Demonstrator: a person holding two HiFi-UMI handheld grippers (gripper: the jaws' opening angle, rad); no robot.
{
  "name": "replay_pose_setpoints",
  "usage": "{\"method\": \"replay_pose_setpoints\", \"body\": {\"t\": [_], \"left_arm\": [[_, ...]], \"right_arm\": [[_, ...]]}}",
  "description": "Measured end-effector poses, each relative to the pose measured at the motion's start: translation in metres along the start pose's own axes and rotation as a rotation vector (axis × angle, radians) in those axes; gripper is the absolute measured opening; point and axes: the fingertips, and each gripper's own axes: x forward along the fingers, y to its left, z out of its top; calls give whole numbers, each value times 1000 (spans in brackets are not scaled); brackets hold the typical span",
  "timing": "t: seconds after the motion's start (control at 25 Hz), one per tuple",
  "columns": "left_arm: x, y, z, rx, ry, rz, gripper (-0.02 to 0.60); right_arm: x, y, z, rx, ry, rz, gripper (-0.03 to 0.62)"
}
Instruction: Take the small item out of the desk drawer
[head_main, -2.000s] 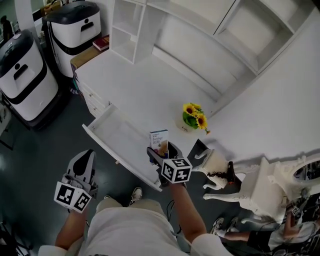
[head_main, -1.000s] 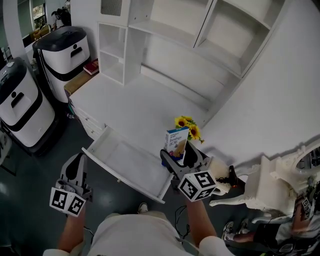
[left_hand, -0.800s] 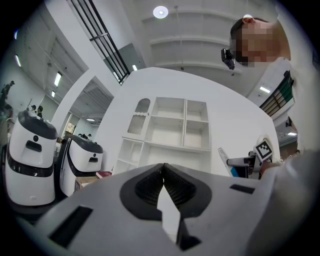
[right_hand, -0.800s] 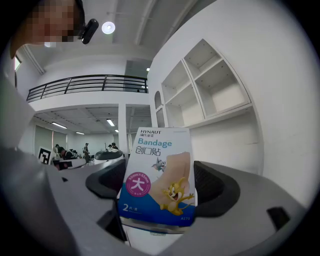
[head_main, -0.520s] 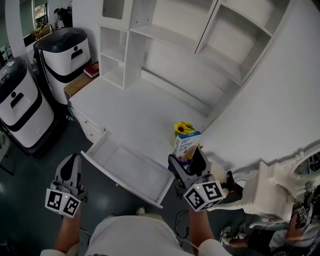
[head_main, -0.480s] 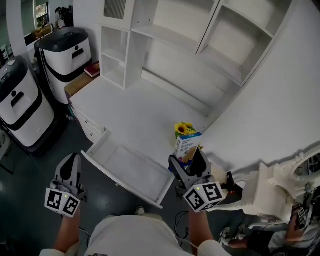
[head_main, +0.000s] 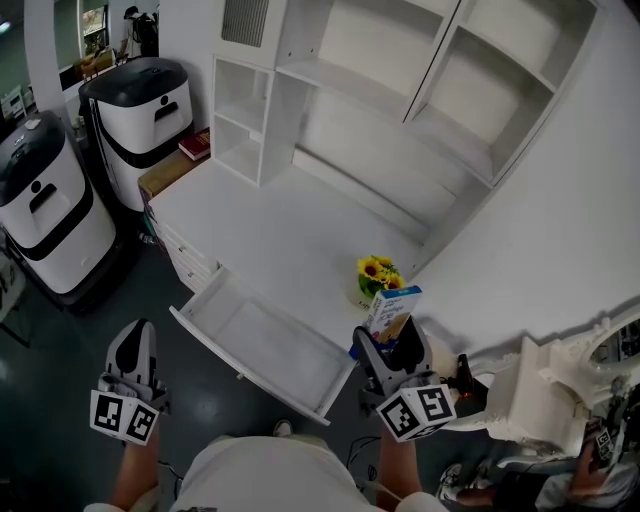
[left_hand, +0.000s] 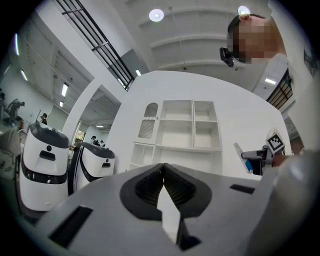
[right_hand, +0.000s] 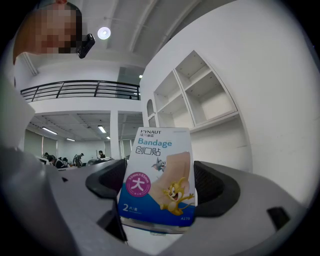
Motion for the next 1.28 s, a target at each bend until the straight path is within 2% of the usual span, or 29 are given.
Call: {"method": "replay_pose_setpoints", "body": {"t": [0.32,0.72,1.28], "left_arm": [[-2,9,3,21,1,10,15],[10,1,1,1,-10,-20,15],[5,-1,-9,-23,8,-5,17]], "right_arm": [[4,13,3,-9,-7,10,443],[-2,17,13,-27,-15,7,443],[4,26,2,-40,-17,39,439]]}}
